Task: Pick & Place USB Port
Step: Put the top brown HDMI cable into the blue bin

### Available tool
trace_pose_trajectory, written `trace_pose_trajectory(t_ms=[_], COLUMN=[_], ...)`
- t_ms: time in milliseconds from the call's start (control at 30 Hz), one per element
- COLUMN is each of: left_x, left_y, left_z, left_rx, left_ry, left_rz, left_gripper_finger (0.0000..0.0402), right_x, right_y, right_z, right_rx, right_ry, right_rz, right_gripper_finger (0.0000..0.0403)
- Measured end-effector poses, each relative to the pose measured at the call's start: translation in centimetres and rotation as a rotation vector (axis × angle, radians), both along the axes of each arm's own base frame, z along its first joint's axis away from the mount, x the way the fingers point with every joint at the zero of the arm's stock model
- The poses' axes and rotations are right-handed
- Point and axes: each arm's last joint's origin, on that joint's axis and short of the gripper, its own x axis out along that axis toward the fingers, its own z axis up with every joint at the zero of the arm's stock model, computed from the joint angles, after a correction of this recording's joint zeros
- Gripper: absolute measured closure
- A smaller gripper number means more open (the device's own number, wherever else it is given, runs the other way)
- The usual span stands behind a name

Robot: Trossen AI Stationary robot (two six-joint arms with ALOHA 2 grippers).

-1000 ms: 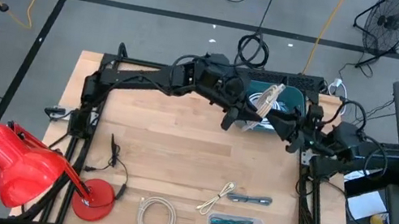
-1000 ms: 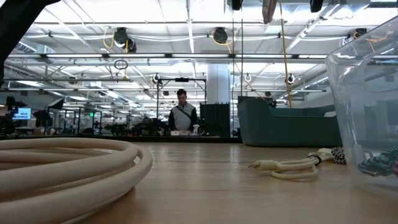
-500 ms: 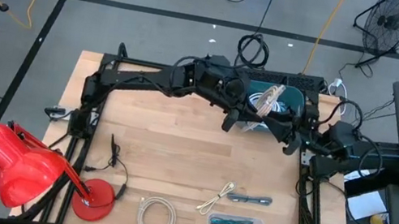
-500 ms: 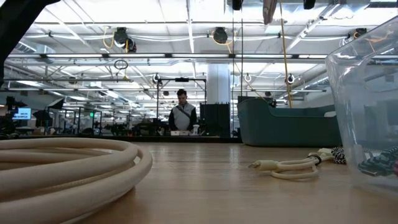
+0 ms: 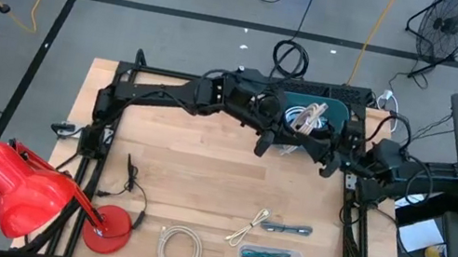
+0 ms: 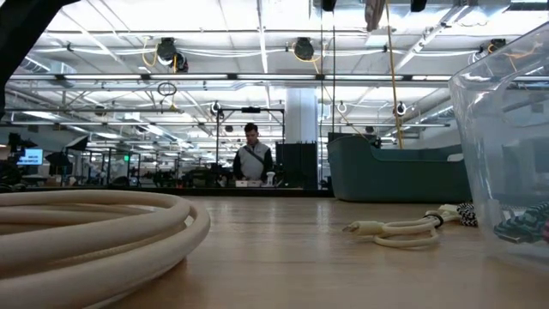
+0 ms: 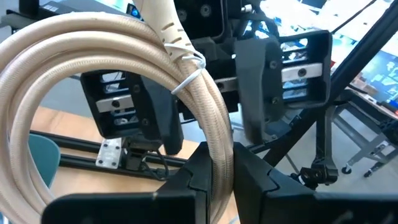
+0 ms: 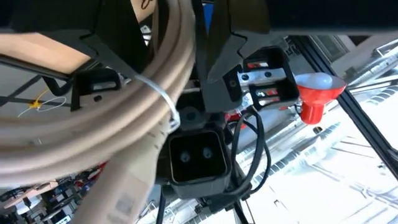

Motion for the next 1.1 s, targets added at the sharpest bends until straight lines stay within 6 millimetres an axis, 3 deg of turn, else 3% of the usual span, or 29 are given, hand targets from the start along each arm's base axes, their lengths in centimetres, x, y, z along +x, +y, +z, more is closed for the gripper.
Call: trace_pose_trajectory(t_ms=[467,633,867,1100], left_x=[-0.03,-0.06,-0.10,-0.15], left_y=[-0.05,-0.06,-0.05,-0.18], left_z=[-0.20,-0.23,-0.37,-0.48], left_rx=[0.009,0.000,-0.032,-0.034], left_ry=[0.018,0.022,0.046,0.057], left_rz=[-0.006,-0.022,-0.030,-0.059], left_gripper_finger=[0.0366,0.0365,0.0324,0.0340], right_x=[0.04,0.04,0.06,0.05], right_y=[0.08,0.08,0.10,0.11], right_z=[-0.03,-0.03,-0.05,-0.06], right_rx=[0.005,0.004,-0.008,0.004], right_ry=[0.000,0.000,0.004,0.003], right_rz=[0.028,0.028,0.030,0.035], right_gripper_finger=[0.0366,0.0363,0.0369,0.0370])
